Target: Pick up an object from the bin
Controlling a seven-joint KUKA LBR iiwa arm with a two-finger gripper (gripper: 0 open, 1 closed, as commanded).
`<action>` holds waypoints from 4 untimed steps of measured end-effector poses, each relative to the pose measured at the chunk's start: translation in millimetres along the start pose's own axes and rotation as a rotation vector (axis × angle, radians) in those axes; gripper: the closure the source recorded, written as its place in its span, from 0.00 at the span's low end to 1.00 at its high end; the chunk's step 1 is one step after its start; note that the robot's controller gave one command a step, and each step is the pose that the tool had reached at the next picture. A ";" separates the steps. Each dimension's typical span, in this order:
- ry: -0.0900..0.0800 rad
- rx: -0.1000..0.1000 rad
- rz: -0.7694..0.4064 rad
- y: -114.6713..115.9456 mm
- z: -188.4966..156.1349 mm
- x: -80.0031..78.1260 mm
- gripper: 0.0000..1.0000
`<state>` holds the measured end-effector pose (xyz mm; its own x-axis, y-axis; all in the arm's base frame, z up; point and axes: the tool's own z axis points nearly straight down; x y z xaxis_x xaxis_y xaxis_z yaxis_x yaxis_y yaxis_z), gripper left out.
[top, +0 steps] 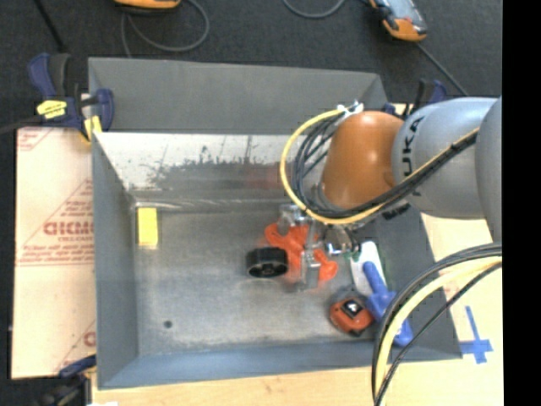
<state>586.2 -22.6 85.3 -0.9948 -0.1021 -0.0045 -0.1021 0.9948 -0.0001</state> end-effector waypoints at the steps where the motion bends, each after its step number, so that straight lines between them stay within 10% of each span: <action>1: -0.006 0.001 -0.104 5.2 12.1 -40.8 1.00; 4: 0.002 -0.001 -0.102 5.5 2.7 -39.2 1.00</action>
Offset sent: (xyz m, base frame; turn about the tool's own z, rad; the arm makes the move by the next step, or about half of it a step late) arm 0.0000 0.0000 0.0000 0.0000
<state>624.7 -13.1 82.8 -0.9793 -0.2024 -0.0022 -0.2024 0.9793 0.0005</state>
